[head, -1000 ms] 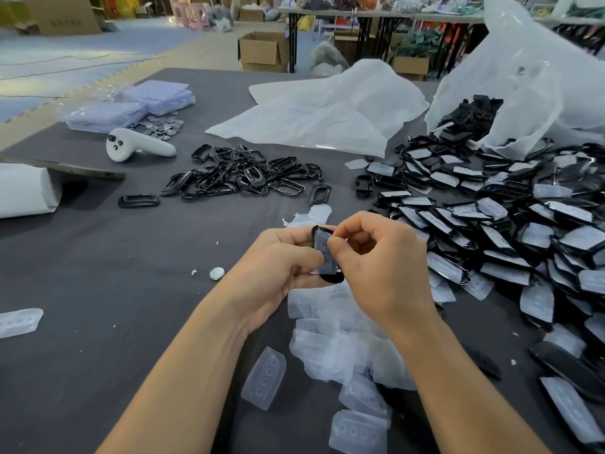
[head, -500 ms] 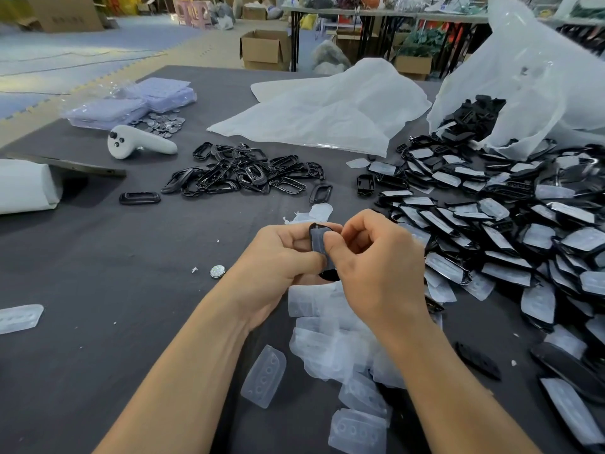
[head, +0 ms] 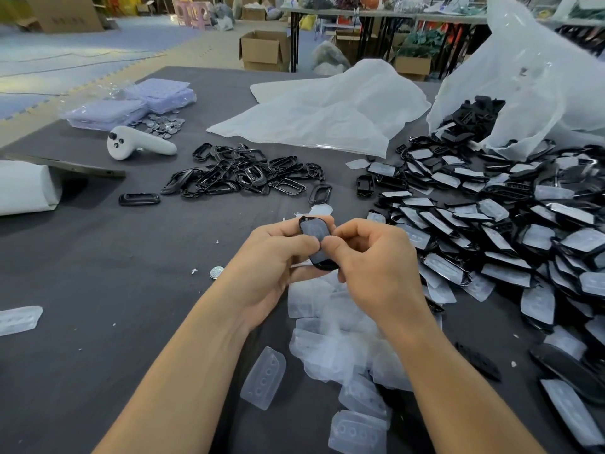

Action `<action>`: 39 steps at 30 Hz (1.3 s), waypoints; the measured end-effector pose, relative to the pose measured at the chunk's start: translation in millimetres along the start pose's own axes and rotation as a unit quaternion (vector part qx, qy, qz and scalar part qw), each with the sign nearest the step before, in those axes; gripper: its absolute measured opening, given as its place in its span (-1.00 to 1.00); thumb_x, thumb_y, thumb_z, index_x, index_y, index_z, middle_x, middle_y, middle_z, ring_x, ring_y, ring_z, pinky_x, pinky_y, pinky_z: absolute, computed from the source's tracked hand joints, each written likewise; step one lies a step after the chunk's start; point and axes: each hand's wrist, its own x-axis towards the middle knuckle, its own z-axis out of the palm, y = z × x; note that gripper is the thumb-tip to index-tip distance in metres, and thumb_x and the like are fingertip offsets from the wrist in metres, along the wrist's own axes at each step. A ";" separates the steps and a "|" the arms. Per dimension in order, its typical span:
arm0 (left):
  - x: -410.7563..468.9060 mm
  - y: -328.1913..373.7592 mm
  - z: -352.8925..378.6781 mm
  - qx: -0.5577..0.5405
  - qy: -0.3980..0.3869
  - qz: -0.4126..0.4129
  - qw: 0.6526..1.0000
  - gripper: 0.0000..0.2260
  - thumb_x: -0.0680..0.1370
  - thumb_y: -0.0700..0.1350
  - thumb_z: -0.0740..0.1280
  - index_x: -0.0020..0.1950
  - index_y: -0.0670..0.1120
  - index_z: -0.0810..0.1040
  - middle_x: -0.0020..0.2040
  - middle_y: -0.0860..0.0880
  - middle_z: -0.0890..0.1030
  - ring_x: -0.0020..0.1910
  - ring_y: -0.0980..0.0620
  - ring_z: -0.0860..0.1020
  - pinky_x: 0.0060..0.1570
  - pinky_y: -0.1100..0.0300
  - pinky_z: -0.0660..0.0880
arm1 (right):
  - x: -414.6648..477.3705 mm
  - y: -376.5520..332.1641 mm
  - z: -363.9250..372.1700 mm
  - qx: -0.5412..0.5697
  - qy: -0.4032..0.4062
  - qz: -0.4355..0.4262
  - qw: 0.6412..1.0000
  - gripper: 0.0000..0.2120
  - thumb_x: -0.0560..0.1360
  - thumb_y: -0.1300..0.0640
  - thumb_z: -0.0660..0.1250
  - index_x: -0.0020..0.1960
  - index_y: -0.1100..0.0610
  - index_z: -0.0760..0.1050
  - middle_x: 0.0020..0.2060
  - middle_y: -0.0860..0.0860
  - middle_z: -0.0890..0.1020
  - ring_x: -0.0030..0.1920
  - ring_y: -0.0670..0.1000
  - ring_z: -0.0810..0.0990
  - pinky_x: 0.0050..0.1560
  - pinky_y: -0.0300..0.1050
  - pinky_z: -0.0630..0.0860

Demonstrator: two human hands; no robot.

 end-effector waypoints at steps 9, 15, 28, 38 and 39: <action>1.5 -2.7 2.3 0.086 0.125 0.040 0.988 -0.85 0.44 -0.18 0.47 -0.05 -0.05 0.79 -0.17 -0.11 0.76 -0.24 0.05 0.68 -0.21 0.25 0.62 | 0.2 0.4 -3.2 -0.042 0.011 -0.013 0.999 -0.87 0.48 0.08 0.51 -0.23 -0.04 0.64 -0.38 -0.17 0.68 -0.34 -0.14 0.63 -0.32 -0.30 0.50; 2.3 -2.6 10.1 0.089 0.177 0.071 0.978 -0.72 0.49 -0.34 0.41 -0.22 0.00 0.79 -0.27 -0.10 0.74 -0.35 0.05 0.66 -0.31 0.24 0.61 | 0.7 -0.2 -0.8 -0.030 0.010 -0.014 0.999 -0.88 0.50 0.09 0.50 -0.21 -0.03 0.65 -0.38 -0.13 0.68 -0.36 -0.13 0.61 -0.32 -0.25 0.51; -0.2 -1.4 5.2 0.146 0.168 0.092 0.971 -0.82 0.54 -0.35 0.44 -0.12 -0.10 0.76 -0.26 -0.16 0.74 -0.38 0.03 0.64 -0.31 0.21 0.62 | -0.8 -1.4 -2.5 -0.015 0.027 -0.040 0.999 -0.85 0.54 0.14 0.45 -0.14 -0.08 0.67 -0.32 -0.17 0.69 -0.32 -0.10 0.64 -0.25 -0.15 0.59; -2.6 -1.7 1.2 0.209 0.147 0.101 0.961 -0.83 0.51 -0.29 0.48 -0.11 -0.02 0.77 -0.28 -0.10 0.74 -0.32 0.03 0.70 -0.30 0.23 0.58 | 4.8 -0.4 -7.4 0.148 0.002 0.027 0.989 -0.72 0.49 0.40 0.41 -0.11 0.02 0.68 -0.40 0.03 0.67 -0.45 -0.01 0.60 -0.41 -0.22 0.50; -2.9 -2.4 0.4 0.232 0.154 0.102 0.955 -0.81 0.49 -0.28 0.49 -0.14 0.02 0.77 -0.31 -0.09 0.73 -0.33 0.03 0.70 -0.31 0.22 0.57 | 4.7 0.7 -7.1 0.149 -0.003 0.029 0.988 -0.70 0.50 0.40 0.39 -0.13 0.01 0.68 -0.40 0.03 0.67 -0.45 -0.01 0.59 -0.41 -0.22 0.50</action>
